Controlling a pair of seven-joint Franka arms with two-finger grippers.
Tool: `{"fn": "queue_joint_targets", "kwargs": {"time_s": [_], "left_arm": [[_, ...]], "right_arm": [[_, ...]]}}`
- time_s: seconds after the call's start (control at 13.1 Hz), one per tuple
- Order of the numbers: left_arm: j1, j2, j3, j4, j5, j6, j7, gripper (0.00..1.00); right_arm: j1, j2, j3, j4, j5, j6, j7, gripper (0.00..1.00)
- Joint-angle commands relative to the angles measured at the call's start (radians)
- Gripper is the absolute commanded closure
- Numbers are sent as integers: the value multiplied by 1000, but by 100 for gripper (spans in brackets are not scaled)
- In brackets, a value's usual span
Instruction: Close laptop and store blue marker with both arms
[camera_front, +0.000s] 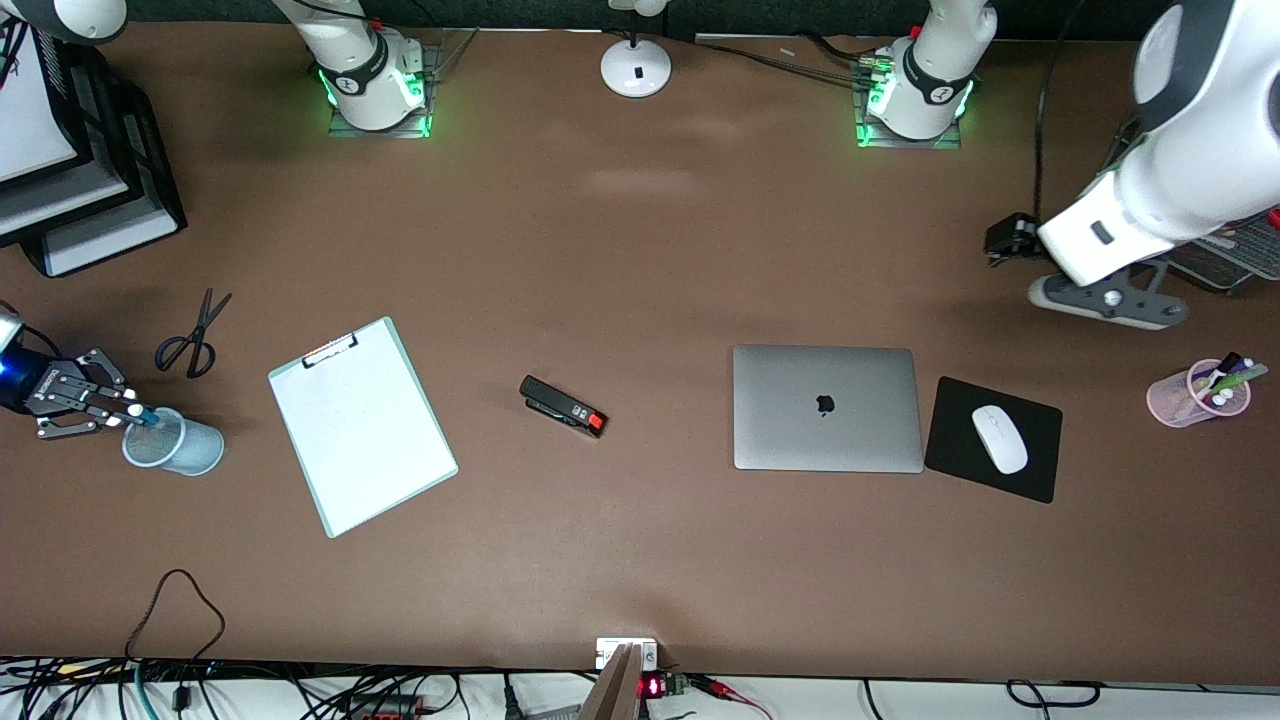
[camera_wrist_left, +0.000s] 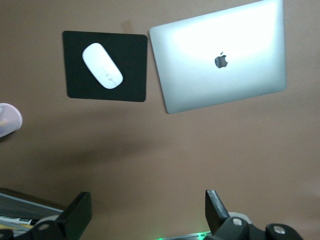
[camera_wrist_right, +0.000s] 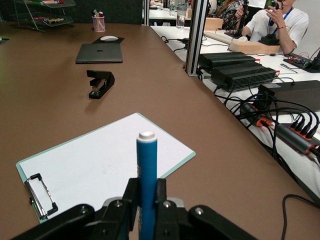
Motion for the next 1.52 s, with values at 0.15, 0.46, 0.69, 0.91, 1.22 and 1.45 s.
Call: {"fn": "queue_joint_targets", "kwargs": {"time_s": [0.15, 0.46, 0.69, 0.91, 1.22, 1.45], "left_arm": [[-211, -66, 248, -60, -19, 72, 36, 0], [-369, -64, 416, -56, -11, 100, 11, 0], [-384, -59, 448, -48, -1, 100, 10, 0], [-314, -56, 385, -7, 6, 100, -2, 0], [-315, -41, 382, 53, 9, 95, -117, 0], [-322, -41, 375, 55, 6, 86, -111, 0]], "right_arm": [[-14, 46, 9, 42, 23, -13, -14, 83], [-22, 54, 9, 42, 22, -13, -9, 63], [-27, 54, 9, 42, 22, -16, 0, 29], [-21, 37, 9, 42, 19, -25, 27, 0], [5, -12, 5, 42, -27, -19, 147, 0], [39, -57, 2, 42, -69, -11, 240, 0]]}}
